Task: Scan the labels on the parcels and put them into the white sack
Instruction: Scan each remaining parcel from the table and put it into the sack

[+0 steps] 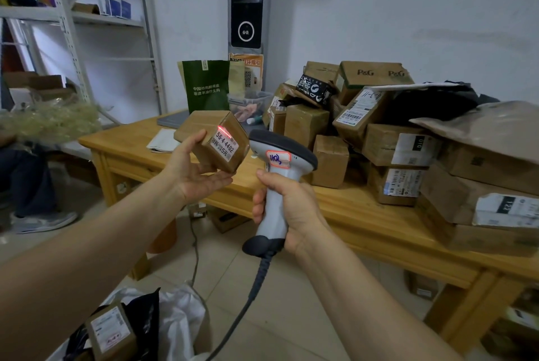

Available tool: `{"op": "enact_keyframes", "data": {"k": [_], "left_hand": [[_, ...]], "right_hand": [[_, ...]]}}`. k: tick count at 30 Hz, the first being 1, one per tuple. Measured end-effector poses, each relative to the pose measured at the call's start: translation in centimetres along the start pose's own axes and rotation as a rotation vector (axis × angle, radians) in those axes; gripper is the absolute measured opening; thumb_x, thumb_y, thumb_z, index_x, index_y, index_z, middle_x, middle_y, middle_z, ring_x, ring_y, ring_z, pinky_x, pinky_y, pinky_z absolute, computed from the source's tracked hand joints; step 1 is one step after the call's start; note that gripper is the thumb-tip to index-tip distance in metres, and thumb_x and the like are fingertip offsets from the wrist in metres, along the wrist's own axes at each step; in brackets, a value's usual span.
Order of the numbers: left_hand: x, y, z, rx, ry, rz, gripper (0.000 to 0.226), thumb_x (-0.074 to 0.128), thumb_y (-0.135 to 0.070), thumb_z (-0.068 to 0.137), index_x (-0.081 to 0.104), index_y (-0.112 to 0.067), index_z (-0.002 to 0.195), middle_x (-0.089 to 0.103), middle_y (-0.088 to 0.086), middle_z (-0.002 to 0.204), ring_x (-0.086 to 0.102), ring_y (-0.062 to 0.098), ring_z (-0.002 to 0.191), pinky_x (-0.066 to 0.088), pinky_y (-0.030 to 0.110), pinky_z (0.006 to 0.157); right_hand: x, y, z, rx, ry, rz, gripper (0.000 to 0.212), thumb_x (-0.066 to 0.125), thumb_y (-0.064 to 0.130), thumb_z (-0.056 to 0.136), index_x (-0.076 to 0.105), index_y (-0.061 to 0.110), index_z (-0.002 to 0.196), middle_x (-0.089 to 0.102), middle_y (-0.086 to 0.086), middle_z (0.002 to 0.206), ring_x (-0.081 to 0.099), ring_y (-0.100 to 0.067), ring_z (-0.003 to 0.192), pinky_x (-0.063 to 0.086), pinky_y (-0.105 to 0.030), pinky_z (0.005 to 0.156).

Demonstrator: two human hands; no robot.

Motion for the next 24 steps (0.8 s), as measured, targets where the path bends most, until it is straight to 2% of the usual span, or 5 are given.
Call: {"op": "enact_keyframes", "data": {"k": [3,7,11,16,24], "left_hand": [[-0.2,0.1,0.0,0.003,-0.005,-0.018,0.086,0.074,-0.039,0.077,0.035,0.004,0.141,0.051,0.028,0.131,0.05,0.046,0.12,0.036,0.05,0.107],[-0.6,-0.1,0.1,0.007,0.001,-0.036,0.088,0.075,-0.039,0.076,0.034,0.004,0.141,0.05,0.028,0.132,0.049,0.046,0.121,0.036,0.05,0.107],[-0.9,-0.3,0.1,0.002,0.0,-0.046,0.089,0.075,-0.039,0.076,0.034,0.005,0.141,0.05,0.028,0.132,0.048,0.045,0.122,0.036,0.049,0.106],[-1.4,-0.3,0.2,-0.012,0.004,-0.06,0.088,0.074,-0.038,0.077,0.034,0.006,0.141,0.051,0.028,0.131,0.048,0.044,0.123,0.033,0.048,0.109],[-2.8,-0.9,0.2,-0.014,-0.018,-0.075,0.083,0.075,-0.04,0.076,0.039,0.006,0.135,0.053,0.028,0.128,0.052,0.042,0.118,0.035,0.048,0.11]], "right_hand": [[0.3,-0.1,0.1,0.012,0.0,0.007,0.024,0.071,0.015,0.083,0.059,0.005,0.101,0.059,-0.006,0.054,0.054,-0.016,0.04,0.046,-0.021,0.041],[0.6,-0.3,0.1,0.04,0.014,0.026,0.015,0.071,0.015,0.083,0.06,0.008,0.091,0.059,-0.006,0.054,0.053,-0.015,0.04,0.046,-0.021,0.041],[0.9,-0.6,0.3,0.045,0.014,0.039,0.02,0.071,0.015,0.082,0.058,0.008,0.096,0.059,-0.005,0.054,0.054,-0.015,0.039,0.046,-0.021,0.041],[1.5,-1.0,0.5,0.067,0.038,0.063,0.013,0.07,0.015,0.084,0.059,0.009,0.083,0.058,-0.006,0.053,0.053,-0.015,0.039,0.045,-0.02,0.04],[2.2,-1.9,1.0,0.041,0.032,0.013,0.015,0.072,0.018,0.083,0.06,0.009,0.085,0.06,-0.007,0.054,0.054,-0.015,0.039,0.045,-0.021,0.04]]}}
Point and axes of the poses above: each hand's wrist, its own z-axis towards the middle knuckle, its own x-axis out of the palm, y = z × x, the point moved 2 cm from there along z, towards the middle knuckle
